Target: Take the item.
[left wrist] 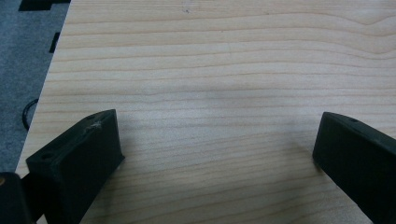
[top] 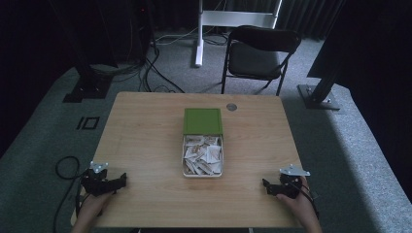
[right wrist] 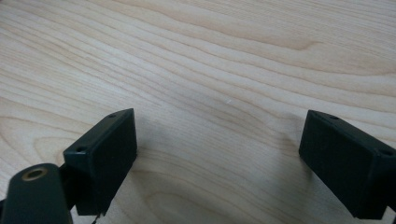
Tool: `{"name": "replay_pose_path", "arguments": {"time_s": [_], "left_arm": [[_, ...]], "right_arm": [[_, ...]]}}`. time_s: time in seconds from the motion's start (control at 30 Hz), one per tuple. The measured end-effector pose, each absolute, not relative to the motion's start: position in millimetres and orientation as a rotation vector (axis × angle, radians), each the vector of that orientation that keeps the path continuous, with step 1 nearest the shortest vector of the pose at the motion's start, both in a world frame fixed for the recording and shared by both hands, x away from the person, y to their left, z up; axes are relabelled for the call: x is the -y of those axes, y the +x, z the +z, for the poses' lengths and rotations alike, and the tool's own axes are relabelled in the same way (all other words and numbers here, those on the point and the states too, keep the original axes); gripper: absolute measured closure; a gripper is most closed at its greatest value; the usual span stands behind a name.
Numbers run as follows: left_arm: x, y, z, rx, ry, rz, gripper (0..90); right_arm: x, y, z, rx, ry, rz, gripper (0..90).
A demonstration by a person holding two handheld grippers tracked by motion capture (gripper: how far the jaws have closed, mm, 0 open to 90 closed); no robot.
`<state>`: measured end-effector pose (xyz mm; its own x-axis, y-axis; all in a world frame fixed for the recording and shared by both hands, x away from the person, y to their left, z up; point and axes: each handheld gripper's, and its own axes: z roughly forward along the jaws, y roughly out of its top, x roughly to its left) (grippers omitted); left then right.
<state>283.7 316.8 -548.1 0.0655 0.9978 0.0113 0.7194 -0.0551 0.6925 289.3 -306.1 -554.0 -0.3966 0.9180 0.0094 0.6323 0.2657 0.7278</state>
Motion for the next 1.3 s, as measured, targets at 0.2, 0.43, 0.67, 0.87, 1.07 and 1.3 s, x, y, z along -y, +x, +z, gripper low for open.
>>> {"name": "replay_pose_path", "arguments": {"time_s": [0.2,0.43,0.67,0.87,1.07,1.3], "left_arm": [[-317,284,-548,-1.708,1.826,0.698,1.6],[-317,284,-548,-1.704,1.832,0.697,1.5],[-317,284,-548,-1.704,1.832,0.698,1.5],[-317,284,-548,-1.704,1.832,0.698,1.5],[-317,284,-548,-1.705,1.831,0.698,1.5],[-317,284,-548,-1.704,1.832,0.698,1.5]], "right_arm": [[306,289,-554,-2.126,1.403,0.925,11.3],[306,289,-554,-2.123,1.405,0.924,11.4],[305,288,-554,-2.117,1.413,0.923,11.4],[305,288,-551,-2.113,1.433,0.930,13.3],[303,291,-542,-2.110,1.400,0.939,13.5],[297,295,-527,-2.085,1.391,0.975,13.5]]}}
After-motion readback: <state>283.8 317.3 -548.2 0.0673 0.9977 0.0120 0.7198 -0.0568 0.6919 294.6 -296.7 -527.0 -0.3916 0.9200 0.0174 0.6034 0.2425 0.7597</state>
